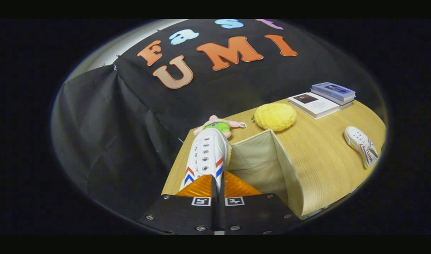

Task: Open the storage box then place both shoes into the box .Put the left shoe in first, then the right shoe, with the right side of both shoes facing outward in a uniform manner.

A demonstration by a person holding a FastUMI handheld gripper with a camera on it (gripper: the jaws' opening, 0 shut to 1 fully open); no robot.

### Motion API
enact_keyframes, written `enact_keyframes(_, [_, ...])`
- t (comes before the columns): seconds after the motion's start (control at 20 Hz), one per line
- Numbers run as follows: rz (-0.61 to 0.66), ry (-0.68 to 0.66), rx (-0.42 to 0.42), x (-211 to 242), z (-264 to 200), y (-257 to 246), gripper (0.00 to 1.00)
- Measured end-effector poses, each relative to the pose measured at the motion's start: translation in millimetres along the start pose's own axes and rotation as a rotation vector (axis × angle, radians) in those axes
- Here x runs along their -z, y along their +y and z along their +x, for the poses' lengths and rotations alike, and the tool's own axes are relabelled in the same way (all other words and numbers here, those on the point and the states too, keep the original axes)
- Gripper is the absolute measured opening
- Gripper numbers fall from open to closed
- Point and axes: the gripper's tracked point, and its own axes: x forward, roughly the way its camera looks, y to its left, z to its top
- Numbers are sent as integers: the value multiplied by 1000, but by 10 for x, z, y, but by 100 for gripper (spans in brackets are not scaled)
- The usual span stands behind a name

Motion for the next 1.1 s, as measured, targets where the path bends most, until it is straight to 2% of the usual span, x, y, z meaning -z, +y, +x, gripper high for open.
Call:
enact_keyframes(0.5, [-105,61,38,214,-79,1,1])
enact_keyframes(0.6, [-103,111,10,297,-77,41,3])
enact_keyframes(0.85, [-176,49,7,81,-173,30,99])
enact_keyframes(1.1, [-179,-46,34,-351,-339,-235,99])
